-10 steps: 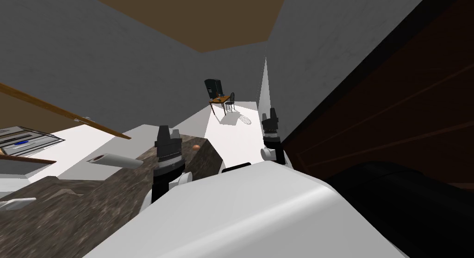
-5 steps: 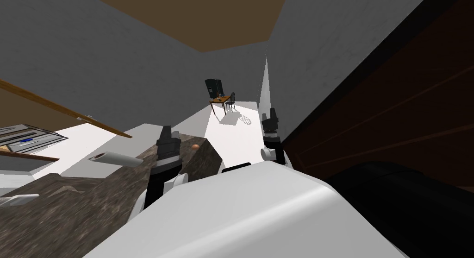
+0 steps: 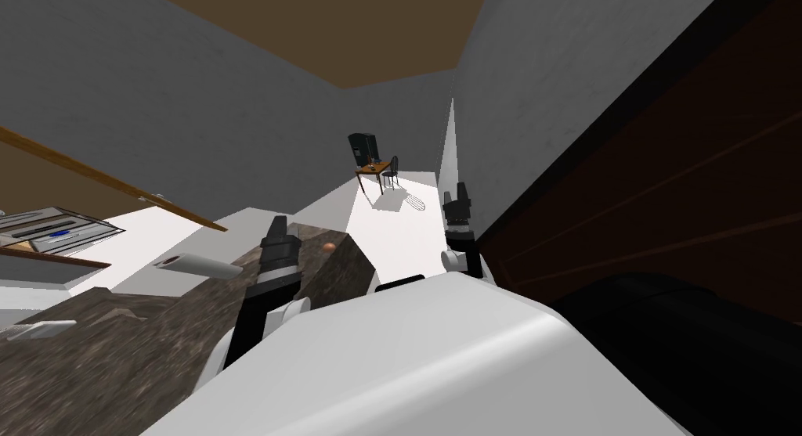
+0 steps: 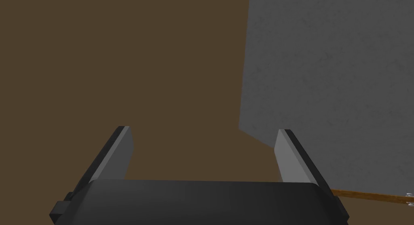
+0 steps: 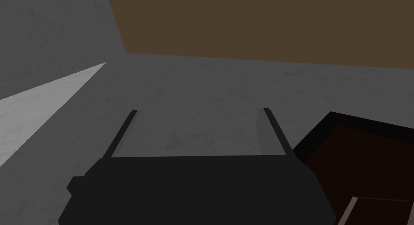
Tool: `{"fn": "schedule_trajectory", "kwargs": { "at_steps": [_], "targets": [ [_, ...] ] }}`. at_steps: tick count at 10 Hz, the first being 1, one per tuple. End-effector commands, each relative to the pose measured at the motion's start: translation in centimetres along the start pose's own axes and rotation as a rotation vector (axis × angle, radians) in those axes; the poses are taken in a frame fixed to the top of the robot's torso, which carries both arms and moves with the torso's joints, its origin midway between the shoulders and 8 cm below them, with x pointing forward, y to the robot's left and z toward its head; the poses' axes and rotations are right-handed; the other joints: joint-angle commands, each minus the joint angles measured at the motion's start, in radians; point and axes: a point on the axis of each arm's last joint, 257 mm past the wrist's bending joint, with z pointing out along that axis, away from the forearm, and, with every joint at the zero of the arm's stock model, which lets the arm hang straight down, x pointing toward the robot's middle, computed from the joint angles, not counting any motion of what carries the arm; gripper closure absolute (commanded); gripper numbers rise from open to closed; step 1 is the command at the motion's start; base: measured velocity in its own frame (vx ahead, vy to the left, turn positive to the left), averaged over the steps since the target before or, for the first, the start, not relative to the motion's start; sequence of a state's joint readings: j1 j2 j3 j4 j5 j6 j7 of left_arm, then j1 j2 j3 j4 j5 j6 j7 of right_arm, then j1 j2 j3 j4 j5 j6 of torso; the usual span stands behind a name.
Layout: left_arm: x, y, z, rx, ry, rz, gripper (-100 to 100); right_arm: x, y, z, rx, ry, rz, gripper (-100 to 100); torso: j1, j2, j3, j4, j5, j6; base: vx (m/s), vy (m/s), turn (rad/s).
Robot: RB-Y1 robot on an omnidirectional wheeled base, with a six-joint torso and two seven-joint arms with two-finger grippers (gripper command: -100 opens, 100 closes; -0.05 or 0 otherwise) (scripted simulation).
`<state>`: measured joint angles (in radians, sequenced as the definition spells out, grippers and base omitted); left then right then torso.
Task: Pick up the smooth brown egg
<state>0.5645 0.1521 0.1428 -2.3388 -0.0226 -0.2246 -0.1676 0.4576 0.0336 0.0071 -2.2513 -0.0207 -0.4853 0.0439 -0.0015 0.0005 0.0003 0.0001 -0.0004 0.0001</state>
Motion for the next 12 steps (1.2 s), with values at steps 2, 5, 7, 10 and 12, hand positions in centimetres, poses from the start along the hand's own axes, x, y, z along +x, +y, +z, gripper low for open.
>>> {"fn": "schedule_trajectory", "kwargs": {
  "at_steps": [2, 5, 7, 10, 12],
  "targets": [
    [-0.5, 1.4, 0.1, -0.049, -0.001, 0.009, -100, 0.0, 0.0, 0.0, 0.000, 0.000, 0.000, 0, 0.000, 0.000, 0.000, 0.000, 0.000, 0.000, -0.006, -0.028, 0.021],
    [-1.6, 3.5, -0.2, -0.135, -0.005, 0.020, -100, 0.0, 0.0, 0.0, 0.000, 0.000, 0.000, 0, -0.002, 0.000, 0.000, 0.000, 0.000, 0.000, -0.007, -0.041, 0.032],
    [-2.6, 5.2, -0.6, -0.204, -0.012, 0.028, -100, 0.0, 0.0, 0.0, 0.000, 0.000, 0.000, 0, -0.001, 0.000, 0.000, 0.000, 0.000, 0.000, -0.007, -0.042, 0.031],
    [-2.9, 6.9, -1.1, -0.271, -0.008, 0.028, -100, 0.0, 0.0, 0.0, 0.000, 0.000, 0.000, 0, -0.001, 0.000, 0.000, 0.000, 0.000, 0.000, -0.005, -0.033, 0.019],
    [-3.3, 8.0, -1.4, -0.317, -0.007, 0.028, -100, 0.0, 0.0, 0.0, 0.000, 0.000, 0.000, 0, 0.000, -0.001, 0.000, 0.000, 0.000, 0.000, 0.002, -0.026, 0.015]
  ]
}}
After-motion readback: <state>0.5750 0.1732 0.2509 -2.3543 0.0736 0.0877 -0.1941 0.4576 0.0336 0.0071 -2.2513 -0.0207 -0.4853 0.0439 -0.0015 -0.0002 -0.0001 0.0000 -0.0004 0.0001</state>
